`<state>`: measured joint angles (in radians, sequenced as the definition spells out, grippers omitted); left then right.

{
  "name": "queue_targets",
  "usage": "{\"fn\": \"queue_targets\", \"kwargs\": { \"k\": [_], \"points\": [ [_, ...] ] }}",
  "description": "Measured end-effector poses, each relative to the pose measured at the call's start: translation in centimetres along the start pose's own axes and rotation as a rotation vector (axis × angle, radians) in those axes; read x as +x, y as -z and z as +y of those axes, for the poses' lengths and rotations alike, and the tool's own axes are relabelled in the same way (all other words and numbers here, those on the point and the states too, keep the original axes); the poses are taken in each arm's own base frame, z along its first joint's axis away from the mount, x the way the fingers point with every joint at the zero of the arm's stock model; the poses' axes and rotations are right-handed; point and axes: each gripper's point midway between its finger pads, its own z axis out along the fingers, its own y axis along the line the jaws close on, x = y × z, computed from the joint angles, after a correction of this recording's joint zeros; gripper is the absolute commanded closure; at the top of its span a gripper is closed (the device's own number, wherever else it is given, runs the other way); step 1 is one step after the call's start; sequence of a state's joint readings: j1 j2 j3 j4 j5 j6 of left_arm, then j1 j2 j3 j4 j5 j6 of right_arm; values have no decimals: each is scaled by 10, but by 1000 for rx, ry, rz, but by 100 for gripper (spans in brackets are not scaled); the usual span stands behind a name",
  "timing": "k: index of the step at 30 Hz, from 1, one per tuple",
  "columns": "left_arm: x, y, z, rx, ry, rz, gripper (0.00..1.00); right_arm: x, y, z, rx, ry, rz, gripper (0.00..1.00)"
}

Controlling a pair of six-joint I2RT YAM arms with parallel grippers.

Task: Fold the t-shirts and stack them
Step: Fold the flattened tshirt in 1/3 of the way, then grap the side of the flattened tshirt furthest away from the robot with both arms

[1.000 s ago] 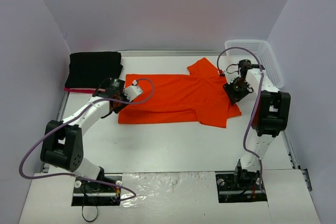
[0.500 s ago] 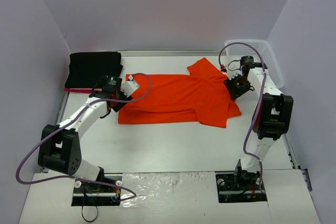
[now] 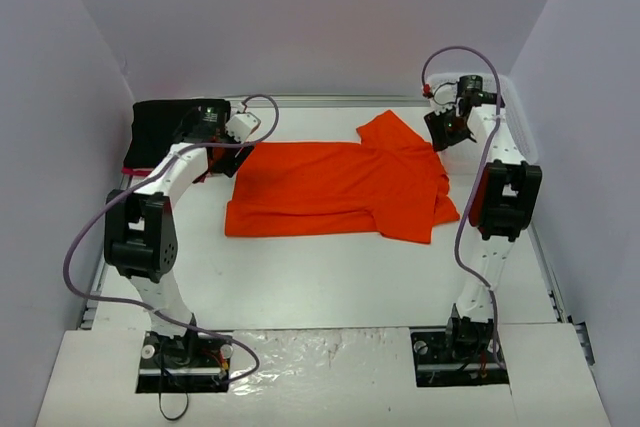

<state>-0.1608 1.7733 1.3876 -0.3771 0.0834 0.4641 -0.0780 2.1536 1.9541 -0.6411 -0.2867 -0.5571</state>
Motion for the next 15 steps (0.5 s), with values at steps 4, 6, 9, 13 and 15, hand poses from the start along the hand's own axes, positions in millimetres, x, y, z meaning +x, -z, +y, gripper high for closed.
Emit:
{"fn": "queue_targets", "kwargs": {
  "k": [4, 6, 9, 13, 15],
  "points": [
    [0, -27, -5, 48, 16, 30, 35, 10, -24, 7, -31, -7, 43, 61],
    [2, -37, -7, 63, 23, 44, 34, 11, -30, 11, -41, -4, 52, 61],
    [2, -50, -9, 82, 31, 53, 33, 8, -32, 13, -45, 2, 53, 61],
    [-2, -74, -4, 88, 56, 55, 33, -5, -41, 11, -42, 3, 37, 61],
    [1, -85, -1, 91, 79, 60, 33, -9, -44, 11, -37, 1, 37, 61]
  ]
}}
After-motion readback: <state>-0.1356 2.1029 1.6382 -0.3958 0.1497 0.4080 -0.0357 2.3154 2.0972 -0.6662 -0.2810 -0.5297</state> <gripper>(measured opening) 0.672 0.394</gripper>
